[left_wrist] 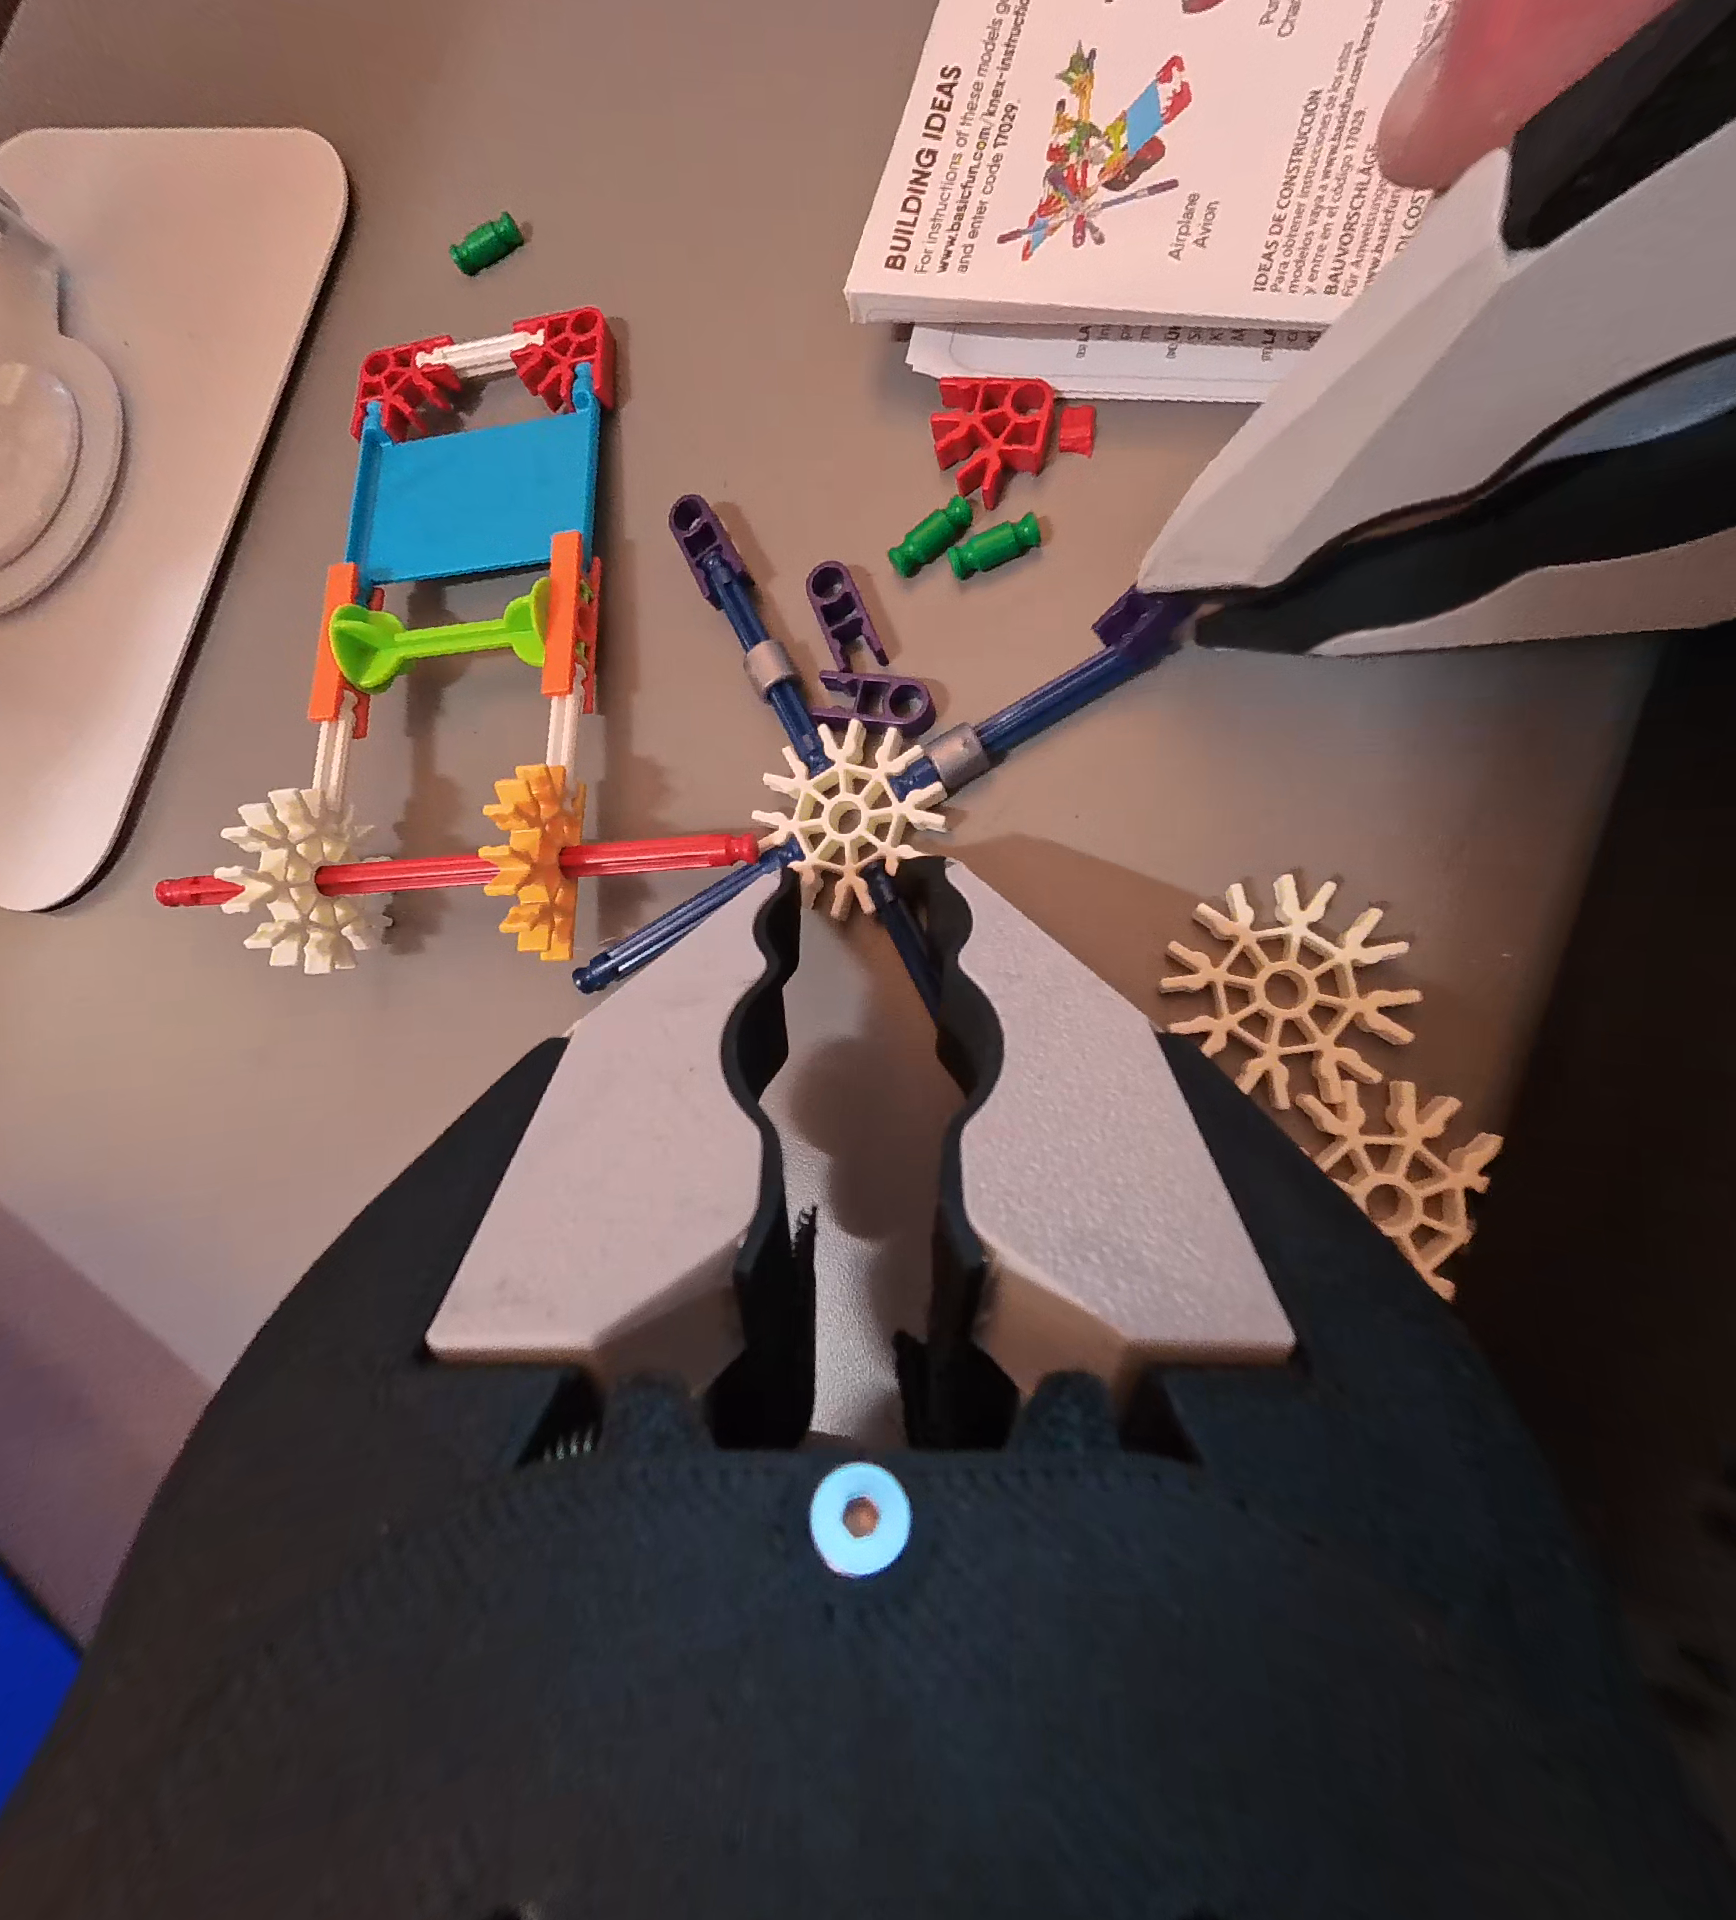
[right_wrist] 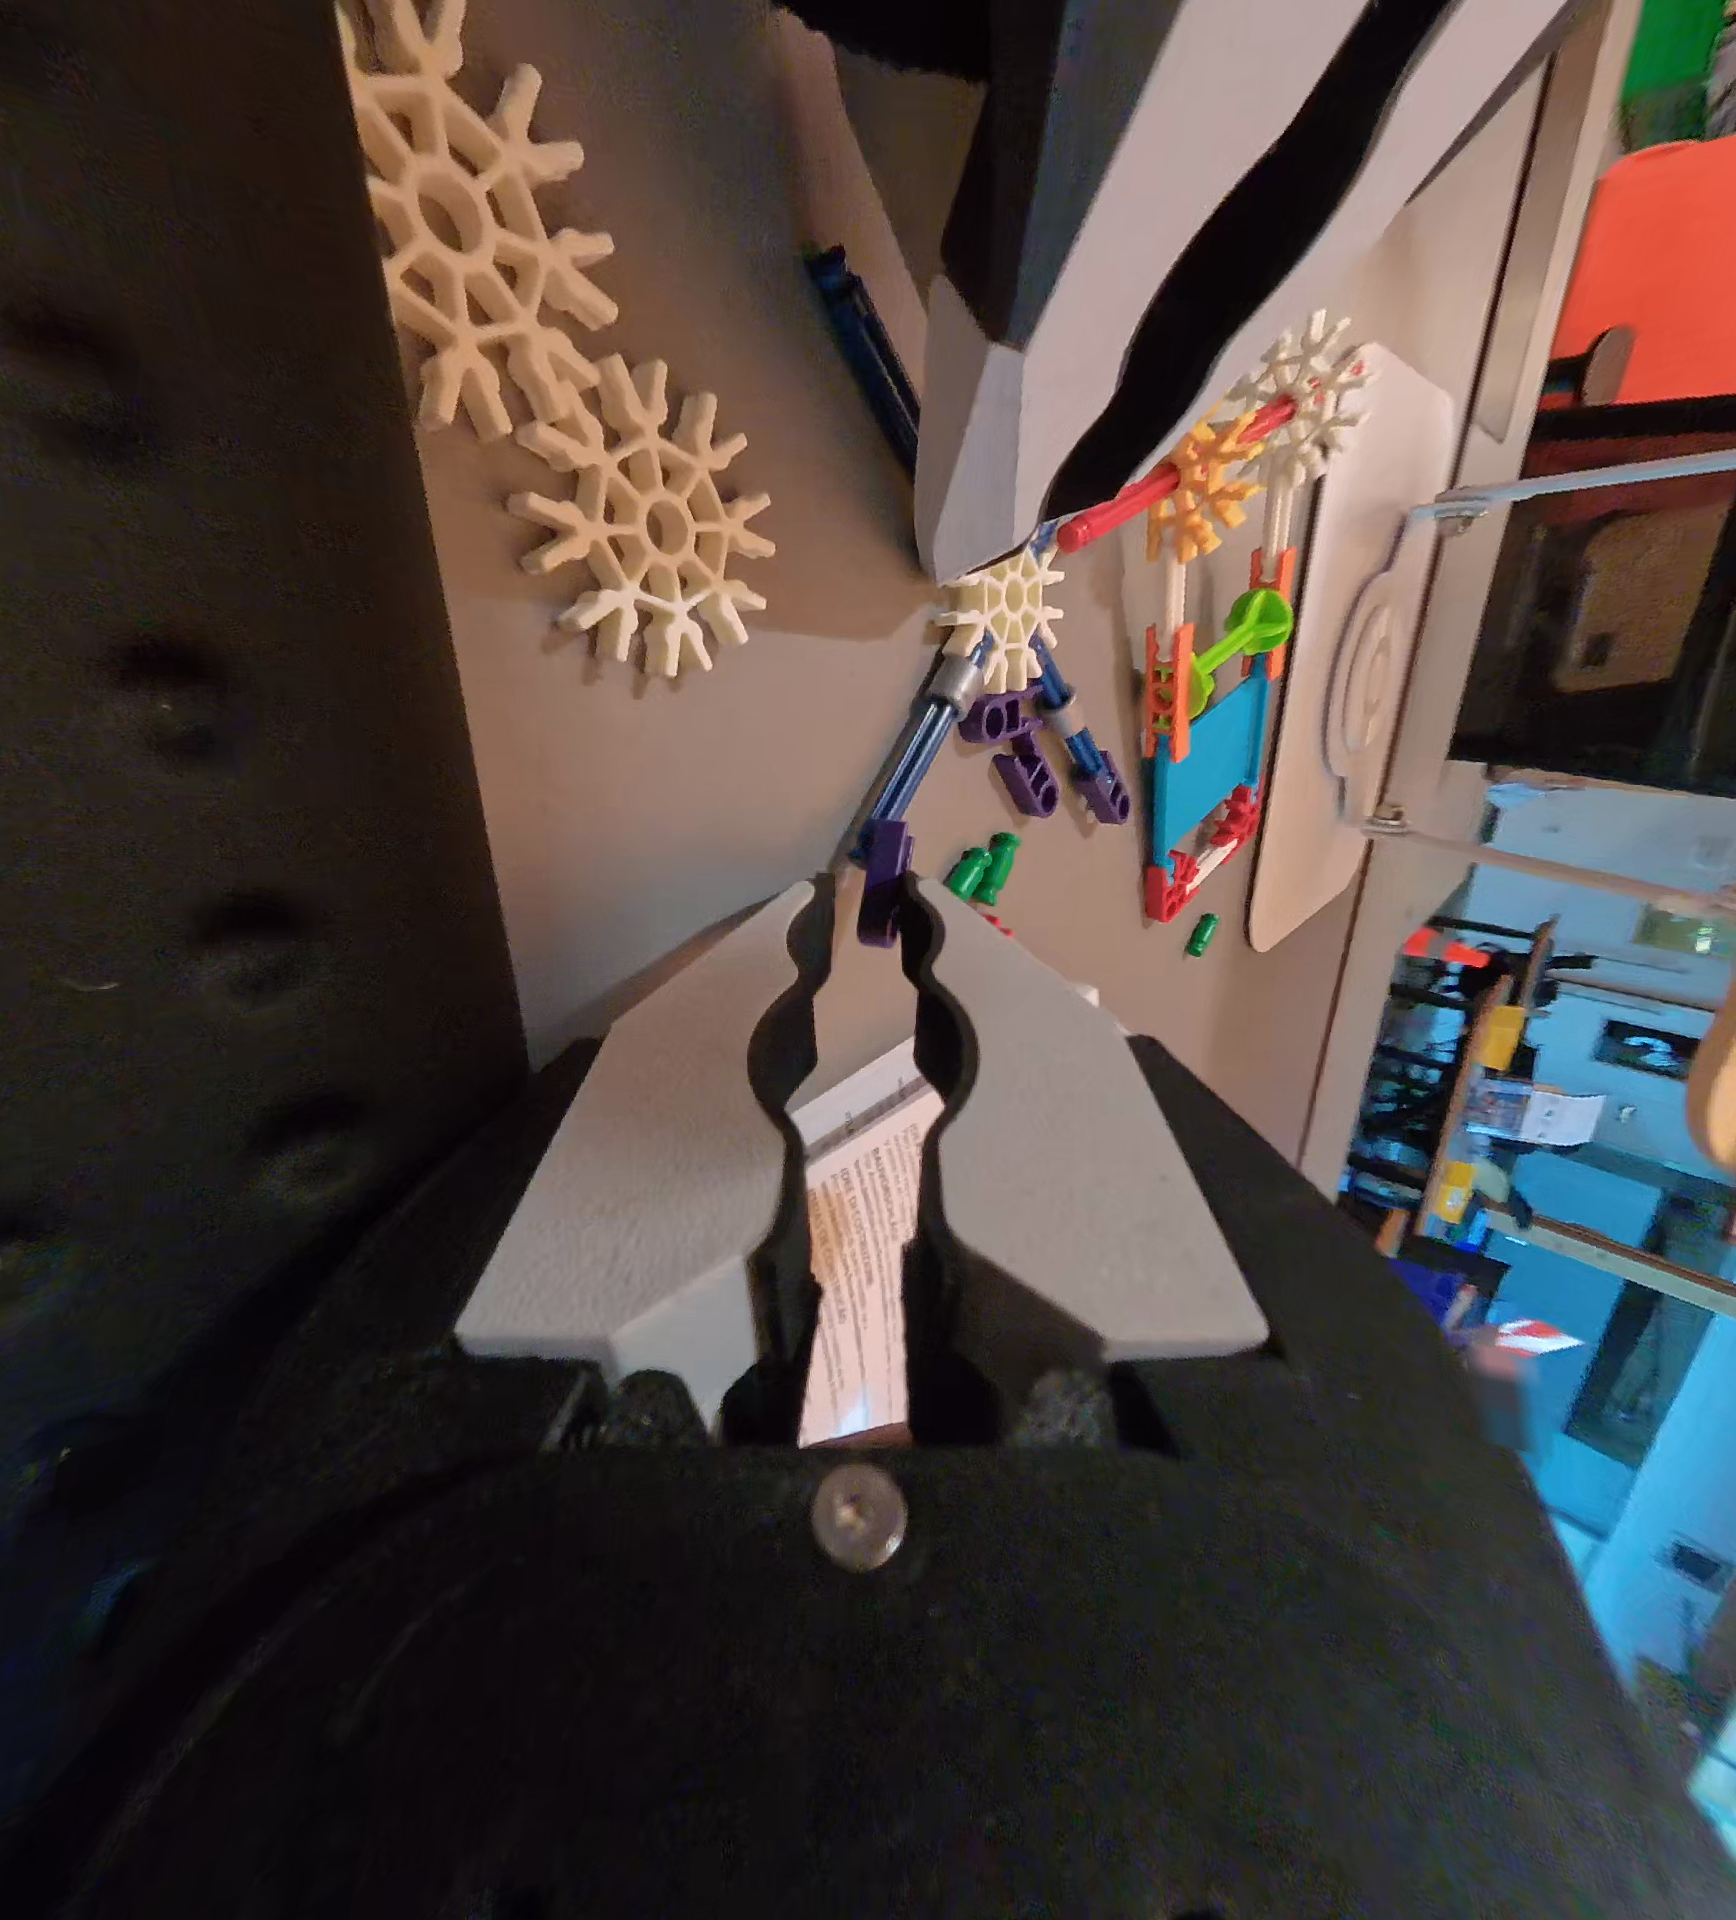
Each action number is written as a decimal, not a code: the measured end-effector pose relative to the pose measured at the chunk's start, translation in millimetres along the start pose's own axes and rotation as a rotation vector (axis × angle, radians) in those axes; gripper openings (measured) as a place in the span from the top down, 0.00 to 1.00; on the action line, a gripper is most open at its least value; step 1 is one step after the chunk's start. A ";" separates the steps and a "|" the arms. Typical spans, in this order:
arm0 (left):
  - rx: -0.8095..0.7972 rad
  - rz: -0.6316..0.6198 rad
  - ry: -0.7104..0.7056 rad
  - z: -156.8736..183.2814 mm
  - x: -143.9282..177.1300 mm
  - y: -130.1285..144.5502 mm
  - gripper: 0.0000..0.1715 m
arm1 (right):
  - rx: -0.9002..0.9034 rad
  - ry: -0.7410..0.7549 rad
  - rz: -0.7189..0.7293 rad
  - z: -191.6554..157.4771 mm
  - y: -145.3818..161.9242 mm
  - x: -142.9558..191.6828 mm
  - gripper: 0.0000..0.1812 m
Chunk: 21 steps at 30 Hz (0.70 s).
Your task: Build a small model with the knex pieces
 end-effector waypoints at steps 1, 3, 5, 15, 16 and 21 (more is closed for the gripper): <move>-0.001 0.000 0.000 0.0 -0.1 0.0 0.87 | -0.014 -0.018 0.005 0.3 -0.5 0.5 0.94; -0.003 0.000 -0.001 0.2 -0.1 0.0 0.87 | -0.057 -0.077 0.029 0.6 -2.9 3.0 0.93; -0.003 0.001 -0.002 0.4 -0.3 -0.2 0.87 | -0.088 -0.119 0.043 1.1 -4.9 4.9 0.94; -0.014 0.001 -0.003 0.4 -0.6 -0.3 0.87 | -0.300 -0.228 0.100 17.7 7.0 2.0 0.95; -0.011 0.001 0.000 0.2 -0.6 -0.3 0.87 | -0.333 -0.251 0.107 20.2 10.3 -1.0 0.95; -0.008 0.000 -0.003 0.3 -0.6 -0.1 0.87 | -0.377 -0.363 0.175 23.1 16.2 -3.6 0.99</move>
Point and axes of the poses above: each gripper's, where its closed fingertips meet, x back along the fingers, y out of its underside, z = x × y across the jaws, the point moved 7 cm from there along x, back along the fingers, and after that the axes turned 7 degrees about -x, right-handed, at the moved point
